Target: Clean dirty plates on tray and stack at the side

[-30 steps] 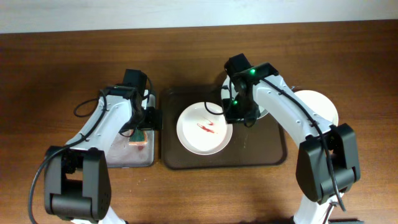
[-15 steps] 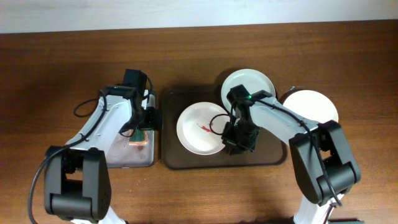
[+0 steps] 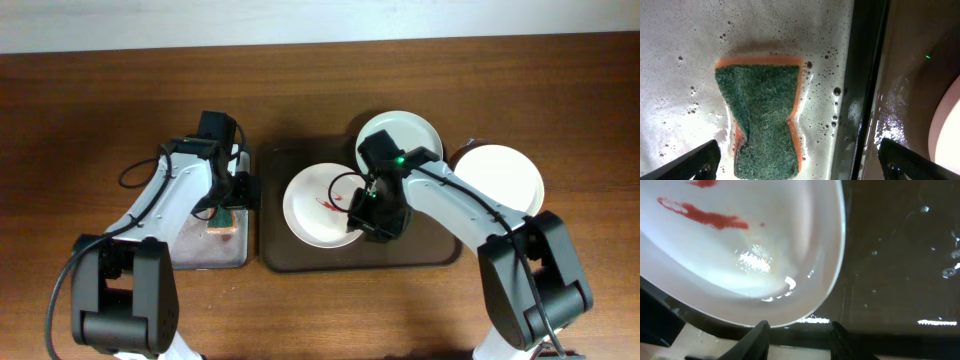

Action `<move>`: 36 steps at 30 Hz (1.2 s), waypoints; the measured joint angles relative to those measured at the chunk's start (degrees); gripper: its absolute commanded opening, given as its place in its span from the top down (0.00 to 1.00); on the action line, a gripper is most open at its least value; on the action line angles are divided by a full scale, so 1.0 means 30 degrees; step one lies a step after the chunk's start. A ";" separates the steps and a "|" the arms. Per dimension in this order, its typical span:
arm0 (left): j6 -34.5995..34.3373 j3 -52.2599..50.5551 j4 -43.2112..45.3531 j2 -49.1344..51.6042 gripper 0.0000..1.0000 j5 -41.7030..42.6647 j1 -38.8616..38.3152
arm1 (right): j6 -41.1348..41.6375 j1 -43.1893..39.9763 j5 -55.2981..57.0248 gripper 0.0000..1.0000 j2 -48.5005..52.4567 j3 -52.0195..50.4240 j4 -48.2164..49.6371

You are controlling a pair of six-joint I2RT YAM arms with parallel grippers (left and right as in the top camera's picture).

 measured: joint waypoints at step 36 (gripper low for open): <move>0.0000 0.0000 -0.0219 0.0000 0.01 -0.0007 0.0000 | -0.3381 0.0539 0.5909 0.96 0.1282 0.0503 0.1887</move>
